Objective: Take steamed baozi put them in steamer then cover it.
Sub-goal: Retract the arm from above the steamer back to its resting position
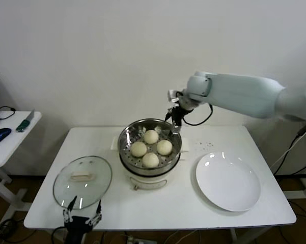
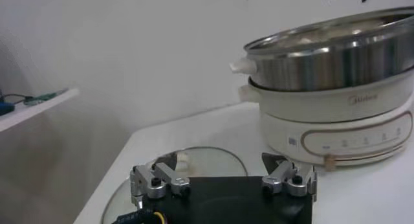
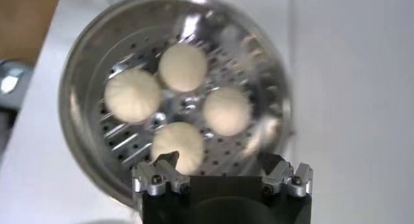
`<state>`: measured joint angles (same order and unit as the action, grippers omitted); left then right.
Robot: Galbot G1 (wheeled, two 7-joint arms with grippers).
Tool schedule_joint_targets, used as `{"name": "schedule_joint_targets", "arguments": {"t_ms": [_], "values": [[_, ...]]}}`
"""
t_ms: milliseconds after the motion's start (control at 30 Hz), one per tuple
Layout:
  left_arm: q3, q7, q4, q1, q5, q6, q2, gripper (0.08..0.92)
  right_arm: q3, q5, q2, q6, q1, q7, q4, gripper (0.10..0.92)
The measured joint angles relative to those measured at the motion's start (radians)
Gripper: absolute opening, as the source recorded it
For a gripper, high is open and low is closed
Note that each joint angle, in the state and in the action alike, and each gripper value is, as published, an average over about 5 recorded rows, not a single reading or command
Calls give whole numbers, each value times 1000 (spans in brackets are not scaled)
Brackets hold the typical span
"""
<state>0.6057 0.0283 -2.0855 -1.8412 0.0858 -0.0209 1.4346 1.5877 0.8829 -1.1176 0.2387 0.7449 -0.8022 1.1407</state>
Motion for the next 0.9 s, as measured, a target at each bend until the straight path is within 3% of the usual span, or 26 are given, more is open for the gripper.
{"name": "schedule_joint_targets", "arguments": {"t_ms": [467,900], "values": [[-1,11,-27,45,47,-16,7,823,-516,-21,393,-203,-443,404,267,823],[11,26,-44,109,167,-65,-21,823,-1354,-105,420,-303,-1264,658,464,823]]}}
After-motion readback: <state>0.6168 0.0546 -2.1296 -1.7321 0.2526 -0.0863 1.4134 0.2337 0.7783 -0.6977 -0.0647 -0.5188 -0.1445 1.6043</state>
